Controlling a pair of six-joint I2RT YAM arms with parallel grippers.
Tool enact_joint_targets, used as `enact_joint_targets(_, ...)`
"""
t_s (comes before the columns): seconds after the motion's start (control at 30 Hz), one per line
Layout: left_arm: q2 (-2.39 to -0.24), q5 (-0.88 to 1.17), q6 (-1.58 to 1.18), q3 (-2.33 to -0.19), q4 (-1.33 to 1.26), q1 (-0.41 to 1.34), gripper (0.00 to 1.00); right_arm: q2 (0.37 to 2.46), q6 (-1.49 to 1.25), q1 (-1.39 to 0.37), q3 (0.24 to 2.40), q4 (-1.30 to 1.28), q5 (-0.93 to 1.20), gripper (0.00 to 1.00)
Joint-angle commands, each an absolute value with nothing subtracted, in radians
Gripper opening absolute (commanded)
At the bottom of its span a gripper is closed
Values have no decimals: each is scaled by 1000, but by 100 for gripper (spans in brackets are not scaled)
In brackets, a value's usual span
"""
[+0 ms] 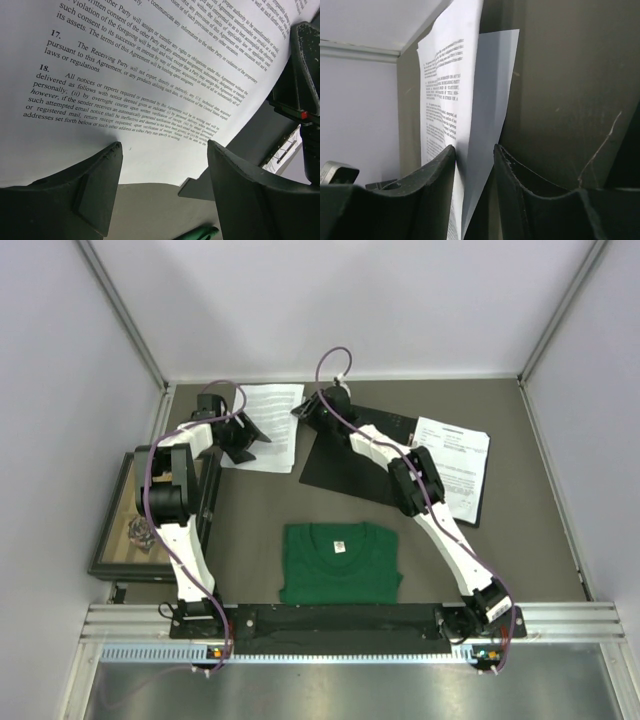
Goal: Put the files into the folder
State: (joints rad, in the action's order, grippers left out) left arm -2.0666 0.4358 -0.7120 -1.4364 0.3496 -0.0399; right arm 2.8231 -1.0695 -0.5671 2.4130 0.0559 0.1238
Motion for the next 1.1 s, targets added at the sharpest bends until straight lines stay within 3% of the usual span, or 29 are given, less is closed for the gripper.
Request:
enact_joint_targets(0.0, -2072, 462, -726, -1408, 330, -35, 73, 2740, -1081, -600, 2303, 63, 176, 38)
enact_joint_targets(0.4, -2060, 474, -736, -1381, 314, -18, 73, 2574, -930, -603, 2112, 92, 224, 40)
enact_joint_targets(0.47, -2056, 476, -735, -1374, 314, -18, 73, 2583, -907, -600, 2137, 110, 229, 34)
enact_joint_targets(0.5, -2056, 477, -735, -1373, 311, -17, 73, 2603, -902, -601, 2151, 110, 227, 25)
enact_joint_targets(0.53, -2054, 480, -735, -1367, 311, -18, 73, 2612, -902, -600, 2167, 110, 230, 22)
enact_joint_targets(0.77, -2052, 479, -721, -1373, 324, -17, 74, 2606, -858, -600, 2212, 49, 196, 13)
enact_joint_targets(0.87, -2056, 483, -724, -1376, 322, -17, 74, 2563, -816, -598, 2183, 31, 170, 0)
enact_joint_targets(1.07, -2039, 514, -698, -1384, 321, -17, 77, 2528, -799, -600, 2203, 3, 186, 0)
